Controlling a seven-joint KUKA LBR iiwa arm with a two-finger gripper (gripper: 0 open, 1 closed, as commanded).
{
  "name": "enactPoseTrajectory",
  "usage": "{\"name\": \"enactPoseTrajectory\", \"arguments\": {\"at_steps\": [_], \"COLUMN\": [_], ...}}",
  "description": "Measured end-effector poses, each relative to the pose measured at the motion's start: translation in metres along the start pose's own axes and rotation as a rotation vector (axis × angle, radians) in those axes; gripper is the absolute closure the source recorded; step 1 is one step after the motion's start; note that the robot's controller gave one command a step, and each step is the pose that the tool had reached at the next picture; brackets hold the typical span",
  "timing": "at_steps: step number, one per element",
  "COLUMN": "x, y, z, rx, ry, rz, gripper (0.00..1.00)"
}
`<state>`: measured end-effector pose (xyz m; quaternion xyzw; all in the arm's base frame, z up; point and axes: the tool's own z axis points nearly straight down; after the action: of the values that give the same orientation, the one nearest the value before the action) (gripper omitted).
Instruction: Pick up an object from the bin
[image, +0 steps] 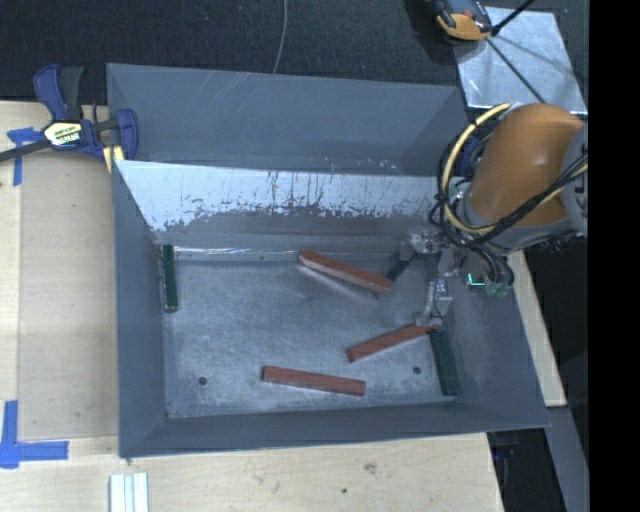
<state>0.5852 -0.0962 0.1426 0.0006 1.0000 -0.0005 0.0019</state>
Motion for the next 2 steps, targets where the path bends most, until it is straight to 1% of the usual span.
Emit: {"name": "enactPoseTrajectory", "arguments": {"at_steps": [1,2], "x": [0.046,0.019], "y": [0.002,0.0], "z": [0.039,0.071], "rx": [0.001,0.0], "ry": [-0.006,-0.002], "rz": [-0.01,0.025], "gripper": [0.0,1.0]}}
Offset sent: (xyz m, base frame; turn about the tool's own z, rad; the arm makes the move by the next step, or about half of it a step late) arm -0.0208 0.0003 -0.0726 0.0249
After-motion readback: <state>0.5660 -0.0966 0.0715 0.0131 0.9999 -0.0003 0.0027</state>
